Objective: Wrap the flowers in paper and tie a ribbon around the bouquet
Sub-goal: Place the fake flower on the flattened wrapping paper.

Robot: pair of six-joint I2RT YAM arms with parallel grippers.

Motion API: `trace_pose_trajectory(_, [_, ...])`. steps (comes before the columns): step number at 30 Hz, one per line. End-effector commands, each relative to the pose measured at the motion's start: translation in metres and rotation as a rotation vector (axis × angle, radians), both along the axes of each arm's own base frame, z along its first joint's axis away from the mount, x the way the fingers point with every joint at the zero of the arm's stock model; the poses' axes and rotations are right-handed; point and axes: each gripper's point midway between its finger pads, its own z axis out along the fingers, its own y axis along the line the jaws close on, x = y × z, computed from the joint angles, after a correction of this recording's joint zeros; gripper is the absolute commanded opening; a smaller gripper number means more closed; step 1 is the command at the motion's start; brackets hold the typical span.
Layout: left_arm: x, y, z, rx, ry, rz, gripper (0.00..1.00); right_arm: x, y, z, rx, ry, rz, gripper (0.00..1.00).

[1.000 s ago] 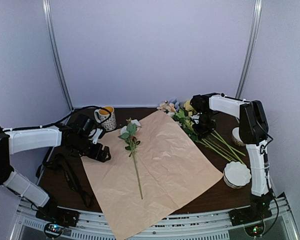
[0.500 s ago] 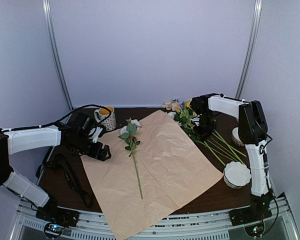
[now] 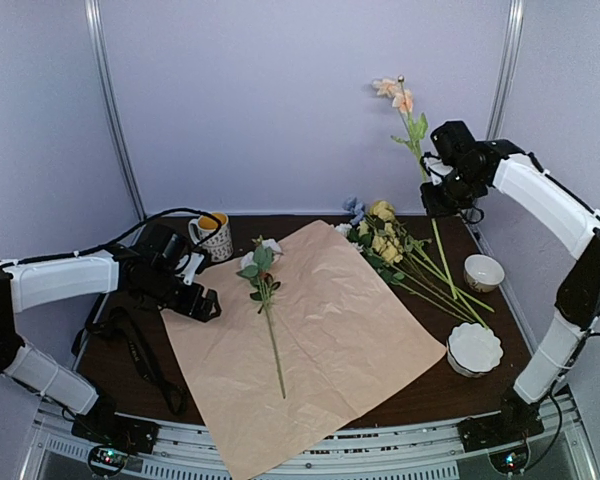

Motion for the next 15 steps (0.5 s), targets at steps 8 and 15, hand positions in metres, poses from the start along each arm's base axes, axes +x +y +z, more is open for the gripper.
trace_pose_trajectory(8, [0.011, -0.006, 0.007, -0.035, -0.037, 0.014, 0.93, -0.075, 0.244, 0.023, 1.032, 0.1, 0.229, 0.0])
trace_pose_trajectory(15, [0.004, 0.002, 0.005, -0.012, -0.053, 0.006, 0.93, -0.107, 0.328, -0.05, 1.058, 0.359, 0.199, 0.0])
